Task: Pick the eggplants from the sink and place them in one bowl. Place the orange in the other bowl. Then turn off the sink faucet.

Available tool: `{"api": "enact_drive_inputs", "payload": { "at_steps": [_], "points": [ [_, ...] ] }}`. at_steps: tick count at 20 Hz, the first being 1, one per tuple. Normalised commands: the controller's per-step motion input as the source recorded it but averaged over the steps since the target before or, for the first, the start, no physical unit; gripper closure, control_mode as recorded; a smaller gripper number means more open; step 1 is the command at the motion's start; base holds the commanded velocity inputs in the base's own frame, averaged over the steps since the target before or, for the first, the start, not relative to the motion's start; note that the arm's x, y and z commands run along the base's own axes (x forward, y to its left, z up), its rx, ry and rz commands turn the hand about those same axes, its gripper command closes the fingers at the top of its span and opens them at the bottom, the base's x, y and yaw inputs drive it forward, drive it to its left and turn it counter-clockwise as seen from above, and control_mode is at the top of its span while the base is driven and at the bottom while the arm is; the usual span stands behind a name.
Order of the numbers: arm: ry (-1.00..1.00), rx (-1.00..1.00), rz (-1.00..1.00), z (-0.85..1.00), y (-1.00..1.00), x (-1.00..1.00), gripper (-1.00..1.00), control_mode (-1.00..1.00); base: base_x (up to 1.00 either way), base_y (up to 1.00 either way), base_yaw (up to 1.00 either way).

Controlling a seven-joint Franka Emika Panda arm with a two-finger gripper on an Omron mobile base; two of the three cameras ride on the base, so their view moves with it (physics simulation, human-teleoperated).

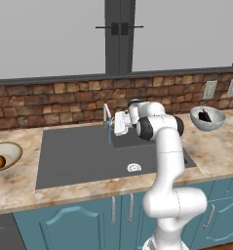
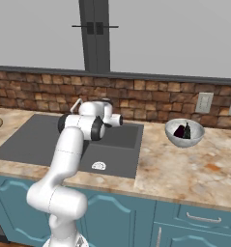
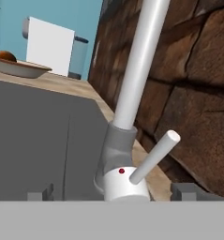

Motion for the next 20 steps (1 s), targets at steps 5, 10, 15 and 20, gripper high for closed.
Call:
{"api": "enact_drive_inputs", "payload": {
  "at_steps": [5, 10, 15, 20],
  "points": [
    [0.0, 0.08, 0.04, 0.22, 0.0, 0.0, -1.0, -1.0, 0.0, 0.0, 0.0],
    [0.0, 0.06, 0.04, 0.09, 0.03, 0.01, -1.0, -1.0, 0.0, 0.0, 0.0],
    [0.0, 0.02, 0.05, 0.06, 0.37, 0.0, -1.0, -1.0, 0.0, 0.0, 0.0],
    [0.0, 0.0, 0.05, 0.15, 0.55, 0.0, -1.0, -1.0, 0.0, 0.0, 0.0]
  ]
}}
